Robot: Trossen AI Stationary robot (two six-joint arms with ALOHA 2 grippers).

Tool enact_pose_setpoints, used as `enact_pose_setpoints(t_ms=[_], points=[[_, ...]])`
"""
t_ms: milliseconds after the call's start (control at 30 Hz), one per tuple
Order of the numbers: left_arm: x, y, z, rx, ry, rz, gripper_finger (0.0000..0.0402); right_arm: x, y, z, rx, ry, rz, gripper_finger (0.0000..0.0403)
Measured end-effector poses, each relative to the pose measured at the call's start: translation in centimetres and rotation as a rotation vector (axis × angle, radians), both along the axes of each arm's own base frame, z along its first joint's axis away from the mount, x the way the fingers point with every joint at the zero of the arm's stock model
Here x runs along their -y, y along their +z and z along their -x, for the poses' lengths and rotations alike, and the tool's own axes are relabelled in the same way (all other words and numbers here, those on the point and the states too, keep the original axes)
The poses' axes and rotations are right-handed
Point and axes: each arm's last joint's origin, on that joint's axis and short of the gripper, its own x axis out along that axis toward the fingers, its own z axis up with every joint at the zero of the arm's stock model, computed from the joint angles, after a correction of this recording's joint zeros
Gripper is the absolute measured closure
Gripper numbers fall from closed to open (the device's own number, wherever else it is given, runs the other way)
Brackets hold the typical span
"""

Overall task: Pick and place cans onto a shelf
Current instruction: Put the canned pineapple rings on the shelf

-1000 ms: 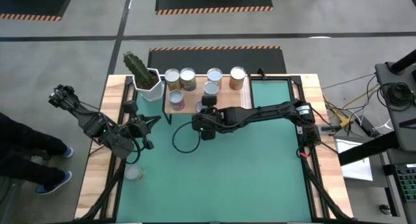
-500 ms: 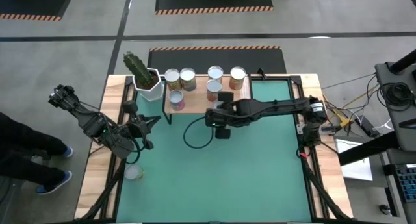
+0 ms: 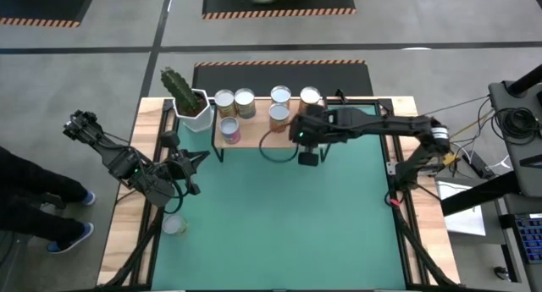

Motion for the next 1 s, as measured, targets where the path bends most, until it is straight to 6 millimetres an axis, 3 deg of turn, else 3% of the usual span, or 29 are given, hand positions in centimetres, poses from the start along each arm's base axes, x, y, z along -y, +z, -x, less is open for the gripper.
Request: enact_pose_setpoints(t_ms=[200,400,800,1000], points=[[0.0,0.0,0.0,0.000,0.000,0.000,0.0402,2.3,-1.8,1.9,0.095,-0.023,-0.036,0.0394],[0.0,0.0,0.0,0.000,0.000,0.000,0.0402,3.0,-2.9,3.4,0.105,-0.054,-0.033,0.0394],[0.0,0.0,0.0,0.000,0.000,0.000,0.0402,3.0,-3.6,3.3,0.112,-0.062,-0.064,0.0391],[0.0,0.0,0.0,0.000,0.000,0.000,0.0402,3.0,-3.6,3.3,0.117,-0.070,-0.071,0.0344]])
